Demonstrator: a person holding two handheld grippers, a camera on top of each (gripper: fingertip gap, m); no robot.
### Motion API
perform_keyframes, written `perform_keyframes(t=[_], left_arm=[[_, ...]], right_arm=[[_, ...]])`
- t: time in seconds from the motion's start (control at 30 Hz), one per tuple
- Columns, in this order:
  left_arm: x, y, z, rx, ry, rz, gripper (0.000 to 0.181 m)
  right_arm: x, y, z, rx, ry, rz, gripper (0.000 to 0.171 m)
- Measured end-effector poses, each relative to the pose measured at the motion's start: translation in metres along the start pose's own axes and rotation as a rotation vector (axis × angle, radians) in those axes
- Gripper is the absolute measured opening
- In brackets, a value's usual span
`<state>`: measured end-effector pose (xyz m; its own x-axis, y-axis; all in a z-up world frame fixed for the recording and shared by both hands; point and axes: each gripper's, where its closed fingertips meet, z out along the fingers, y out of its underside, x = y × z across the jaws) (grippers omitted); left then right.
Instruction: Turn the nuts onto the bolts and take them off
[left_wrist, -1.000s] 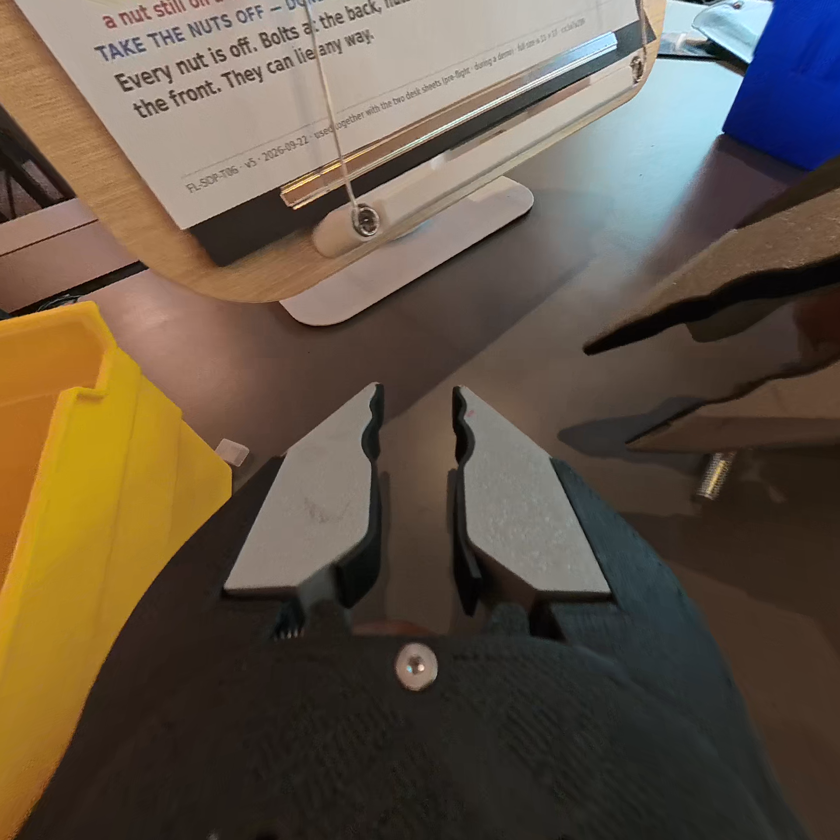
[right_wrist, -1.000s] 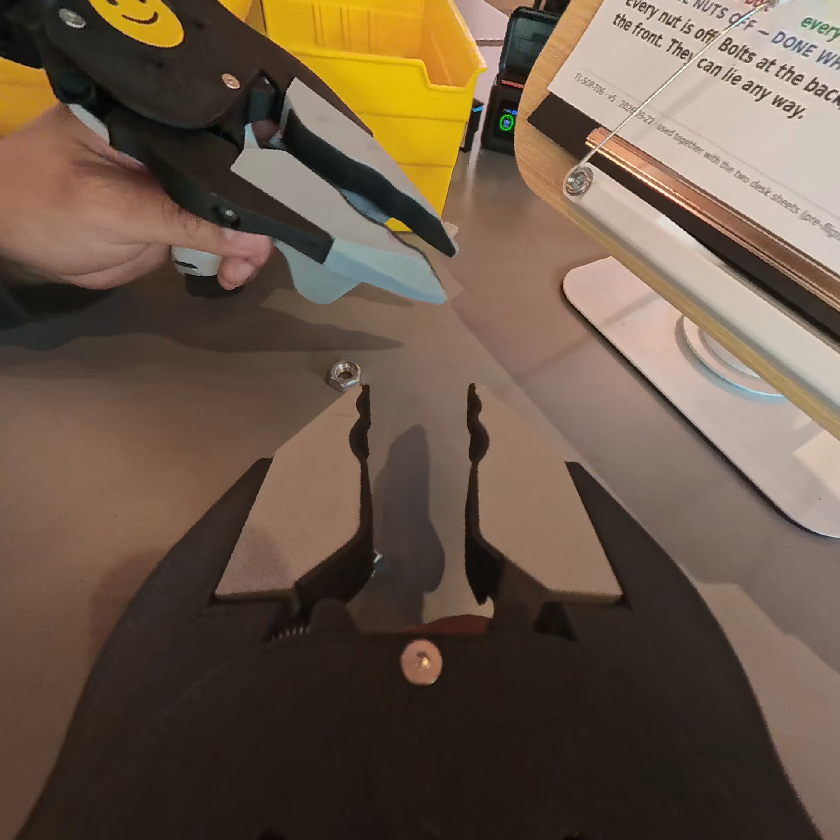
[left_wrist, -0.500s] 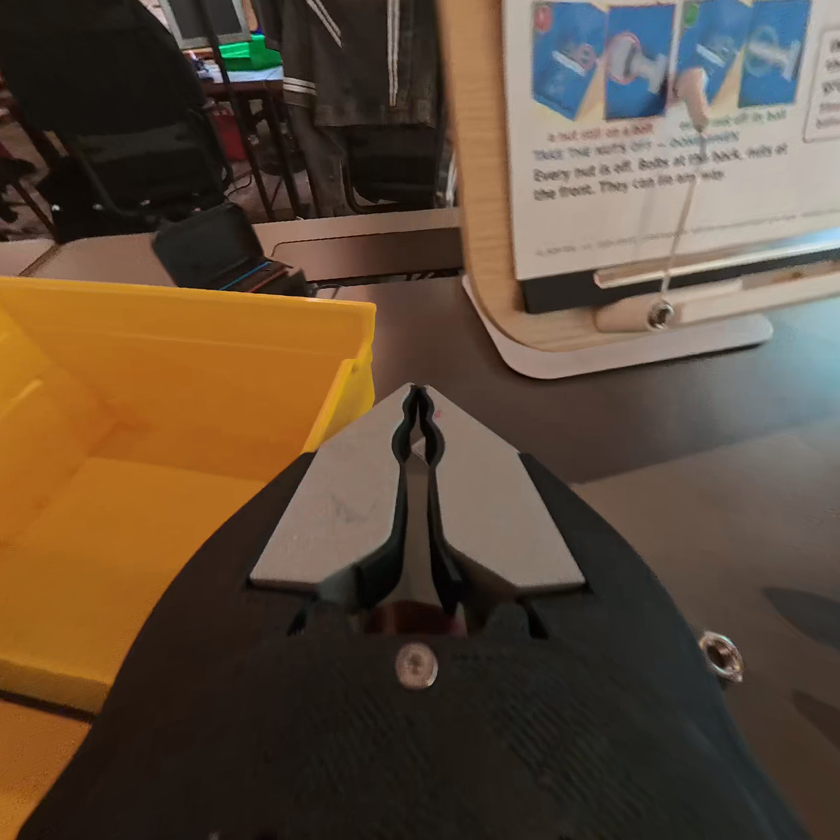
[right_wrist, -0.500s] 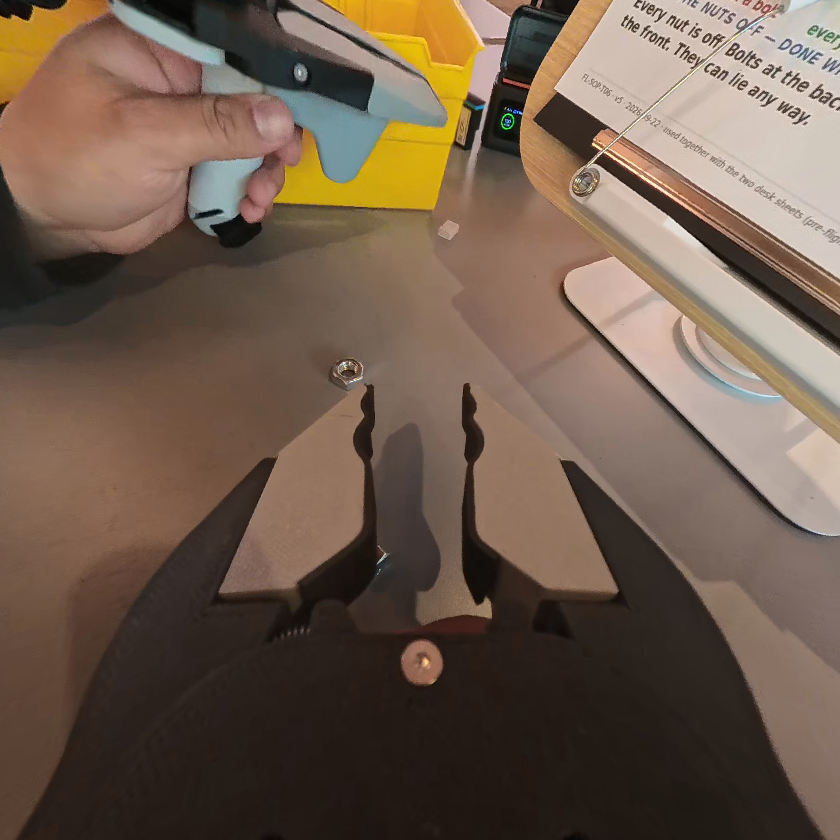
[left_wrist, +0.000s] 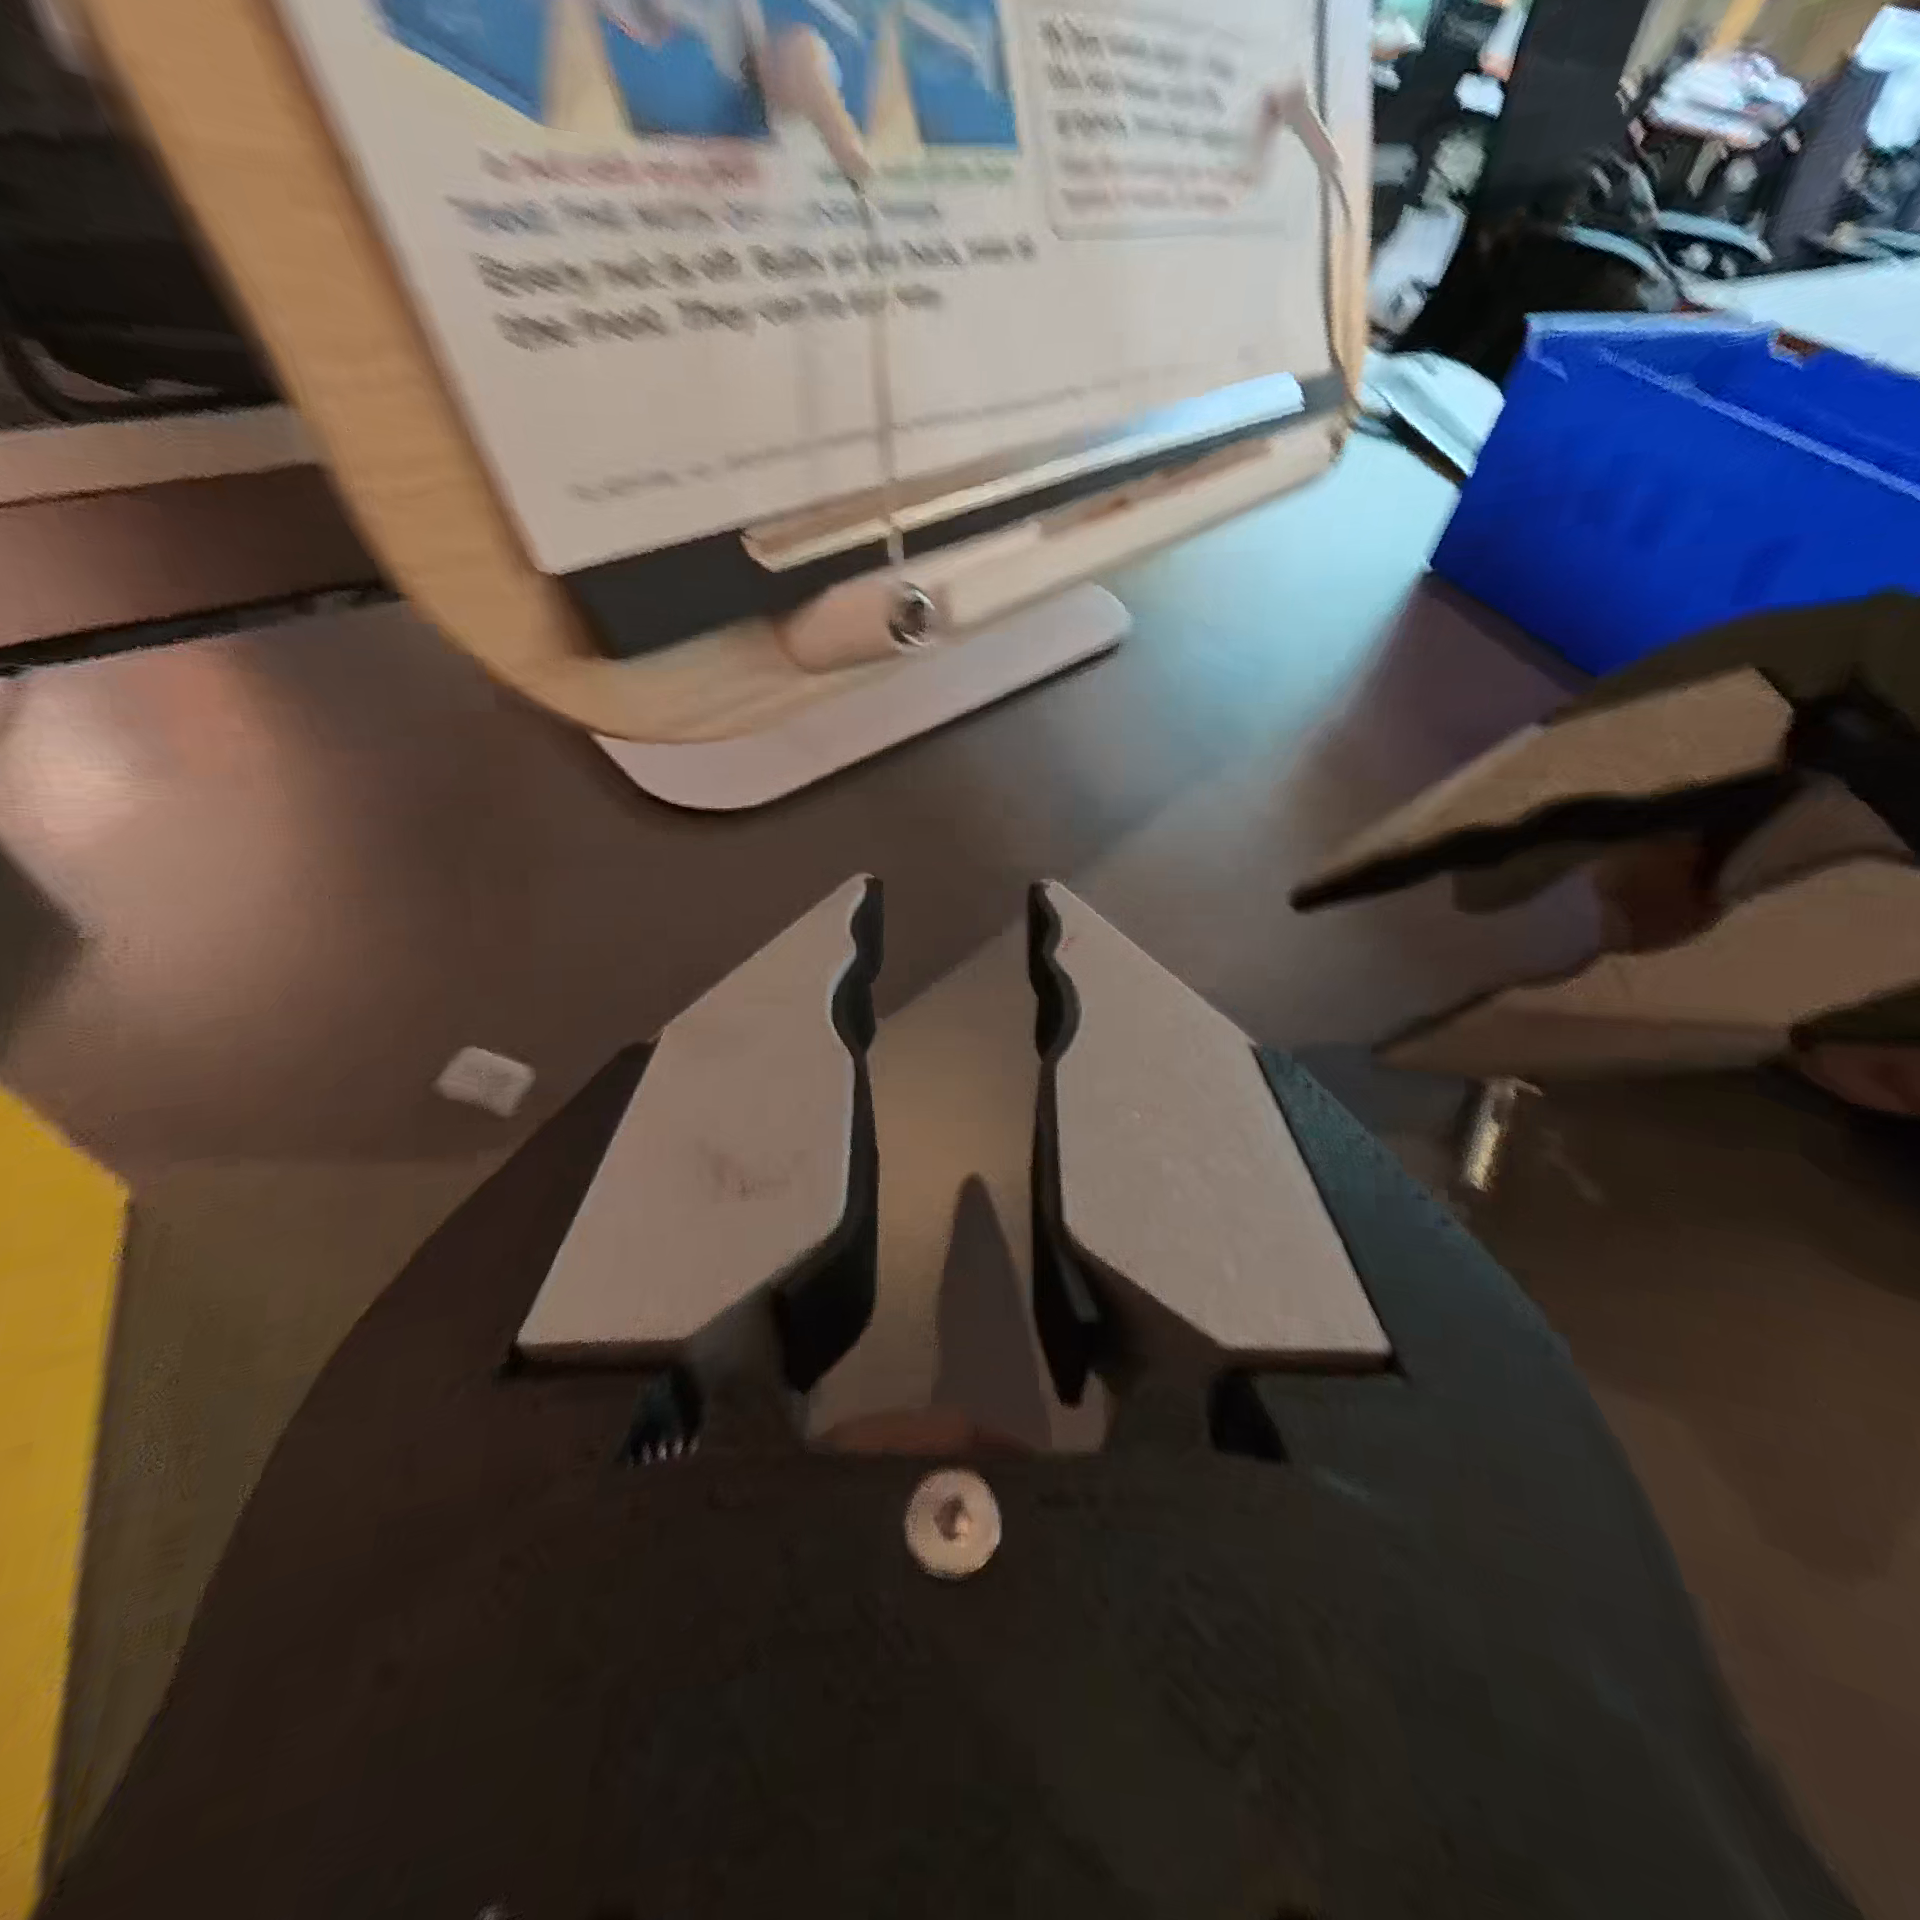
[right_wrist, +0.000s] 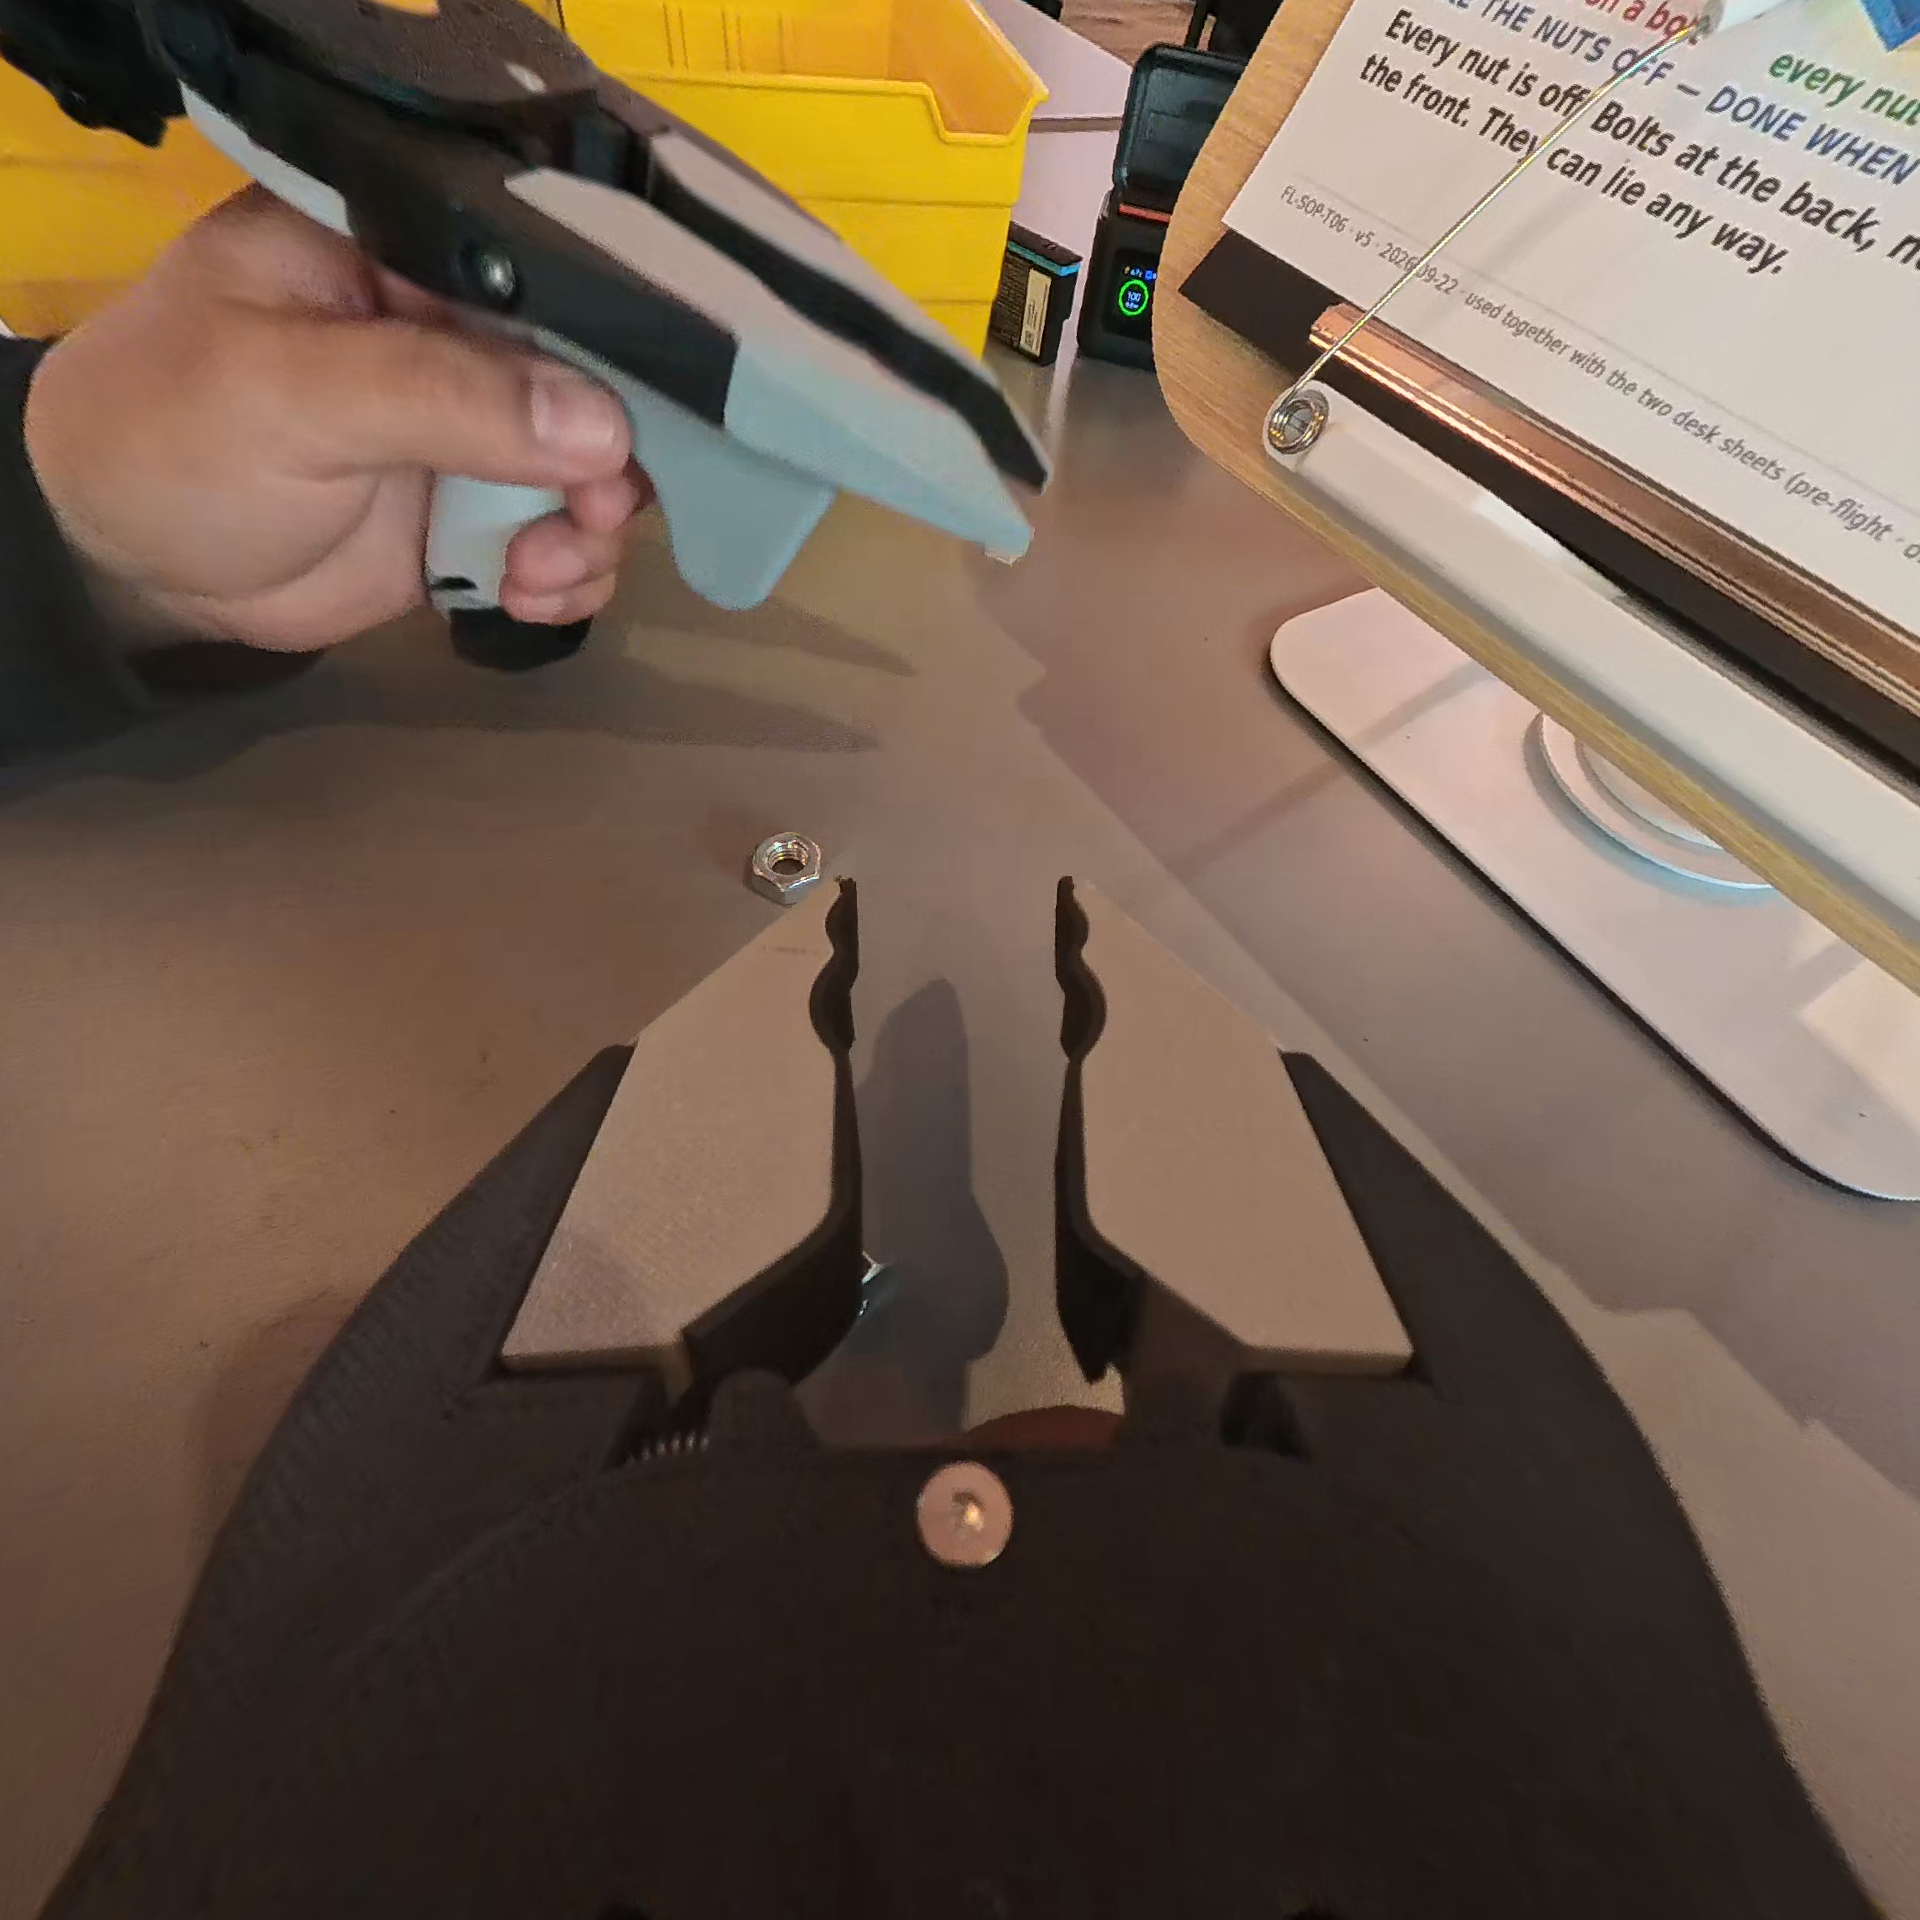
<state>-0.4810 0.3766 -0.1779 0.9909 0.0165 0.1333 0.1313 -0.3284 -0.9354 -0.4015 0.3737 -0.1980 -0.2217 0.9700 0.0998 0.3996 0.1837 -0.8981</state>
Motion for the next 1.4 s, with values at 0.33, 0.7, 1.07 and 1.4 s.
perform_keyframes(t=[0.33,0.7,1.07,1.4], left_arm=[[0.021,0.018,0.010,-0.105,0.054,0.117,0.020],[0.016,0.016,0.008,-0.091,0.062,0.077,0.017],[0.009,0.009,0.003,-0.042,0.062,0.101,0.021],[0.021,0.001,-0.009,0.036,0.205,0.122,0.000]], right_arm=[[0.001,-0.001,-0.001,0.007,-0.005,0.018,0.035],[-0.001,-0.003,-0.003,0.029,-0.027,0.063,0.035],[0.007,-0.007,-0.007,0.065,-0.033,0.137,0.035],[0.008,-0.008,-0.005,0.070,-0.051,0.152,0.034]])
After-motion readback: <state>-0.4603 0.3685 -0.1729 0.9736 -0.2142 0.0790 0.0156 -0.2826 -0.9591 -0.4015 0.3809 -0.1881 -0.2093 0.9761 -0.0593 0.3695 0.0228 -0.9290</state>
